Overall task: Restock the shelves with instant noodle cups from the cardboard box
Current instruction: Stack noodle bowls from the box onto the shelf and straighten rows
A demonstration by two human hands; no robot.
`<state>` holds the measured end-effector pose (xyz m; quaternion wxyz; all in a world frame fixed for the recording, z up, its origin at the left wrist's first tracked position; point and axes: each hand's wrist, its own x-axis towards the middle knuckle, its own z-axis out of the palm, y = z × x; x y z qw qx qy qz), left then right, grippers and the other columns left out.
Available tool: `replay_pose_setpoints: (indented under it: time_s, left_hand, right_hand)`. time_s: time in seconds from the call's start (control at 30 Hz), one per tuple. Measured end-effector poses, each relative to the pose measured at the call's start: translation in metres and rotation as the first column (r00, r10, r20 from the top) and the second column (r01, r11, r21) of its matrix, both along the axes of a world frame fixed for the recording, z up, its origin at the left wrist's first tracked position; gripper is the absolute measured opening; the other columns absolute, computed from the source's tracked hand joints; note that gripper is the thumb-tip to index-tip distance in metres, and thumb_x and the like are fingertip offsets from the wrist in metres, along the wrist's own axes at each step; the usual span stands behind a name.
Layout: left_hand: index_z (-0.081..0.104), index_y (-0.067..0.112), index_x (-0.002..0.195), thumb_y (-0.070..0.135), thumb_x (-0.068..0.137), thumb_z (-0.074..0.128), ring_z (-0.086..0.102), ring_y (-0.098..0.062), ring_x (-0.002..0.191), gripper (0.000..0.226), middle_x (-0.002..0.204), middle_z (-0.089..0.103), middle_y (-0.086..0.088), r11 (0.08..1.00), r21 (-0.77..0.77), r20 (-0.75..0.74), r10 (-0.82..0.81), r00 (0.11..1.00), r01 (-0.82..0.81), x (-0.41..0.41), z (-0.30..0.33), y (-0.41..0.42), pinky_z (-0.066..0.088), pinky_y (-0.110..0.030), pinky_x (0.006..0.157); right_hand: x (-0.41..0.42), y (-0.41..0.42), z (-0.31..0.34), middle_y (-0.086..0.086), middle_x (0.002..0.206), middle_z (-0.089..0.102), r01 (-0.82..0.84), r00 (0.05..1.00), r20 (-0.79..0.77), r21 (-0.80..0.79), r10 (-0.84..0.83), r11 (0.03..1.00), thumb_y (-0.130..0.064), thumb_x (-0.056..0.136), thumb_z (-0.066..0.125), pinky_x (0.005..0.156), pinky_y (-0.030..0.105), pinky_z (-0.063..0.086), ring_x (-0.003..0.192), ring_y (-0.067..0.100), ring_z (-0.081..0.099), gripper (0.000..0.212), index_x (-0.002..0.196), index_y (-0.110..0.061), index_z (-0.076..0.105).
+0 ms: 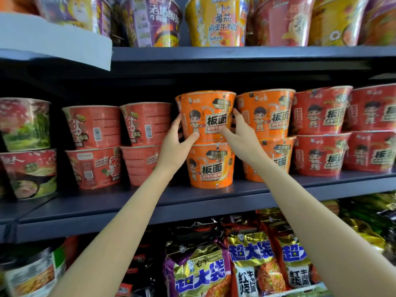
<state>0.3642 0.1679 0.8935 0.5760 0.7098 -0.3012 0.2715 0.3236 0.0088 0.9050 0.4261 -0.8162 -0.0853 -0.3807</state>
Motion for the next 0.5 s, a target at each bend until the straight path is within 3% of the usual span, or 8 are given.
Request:
replay_pose_setpoints:
  time_s: [0.07,0.17,0.33,0.43,0.5]
  left_hand:
    - [0.024,0.028,0.147,0.024,0.089,0.062,0.043,-0.014,0.130,0.069,0.144,0.043,0.004,1.000,0.011,0.023,0.000,1.000,0.000,0.002,-0.003,-0.002,0.040,-0.037,0.106]
    - [0.023,0.030,0.148,0.022,0.087,0.065,0.045,-0.013,0.128,0.074,0.144,0.043,0.005,0.999,0.033,0.062,0.031,0.998,-0.033,0.006,-0.006,-0.001,0.042,-0.037,0.105]
    - [0.021,0.032,0.148,0.025,0.086,0.066,0.046,-0.006,0.121,0.078,0.144,0.043,0.005,0.998,0.049,0.086,0.026,0.996,-0.031,0.012,-0.008,0.002,0.043,-0.040,0.104]
    - [0.022,0.032,0.148,0.029,0.086,0.066,0.046,-0.010,0.126,0.076,0.145,0.041,0.005,0.997,0.068,0.100,0.016,0.995,-0.022,0.015,-0.009,0.003,0.043,-0.036,0.103]
    - [0.028,0.029,0.145,0.029,0.087,0.065,0.047,-0.008,0.122,0.069,0.143,0.044,0.005,0.996,0.083,0.105,0.023,0.994,-0.032,0.013,-0.010,0.007,0.043,-0.025,0.096]
  right_hand:
    - [0.002,-0.001,-0.004,0.004,0.141,0.046,0.010,1.000,0.015,-0.014,-0.010,1.000,-0.032,0.094,0.052,0.101,0.043,0.045,0.124,0.020,0.049,0.071,0.151,-0.018,0.012]
    - [0.005,-0.003,-0.006,0.004,0.143,0.045,0.000,0.999,0.037,-0.009,0.000,1.000,-0.032,0.094,0.053,0.101,0.043,0.046,0.126,0.019,0.048,0.072,0.152,-0.018,0.012]
    - [0.008,-0.006,-0.009,0.001,0.140,0.047,-0.039,0.997,0.060,0.010,0.039,0.999,-0.023,0.096,0.052,0.082,0.016,0.044,0.112,0.003,0.046,0.067,0.152,-0.016,0.014]
    - [0.007,-0.005,-0.013,0.003,0.141,0.045,-0.020,0.998,0.058,0.012,0.019,1.000,-0.022,0.095,0.053,0.091,0.024,0.046,0.121,0.009,0.047,0.068,0.151,-0.016,0.015]
    - [0.001,-0.001,-0.019,0.003,0.146,0.039,0.060,0.993,0.100,-0.020,-0.058,0.998,-0.020,0.094,0.054,0.101,0.024,0.038,0.130,0.011,0.040,0.067,0.151,-0.015,0.017]
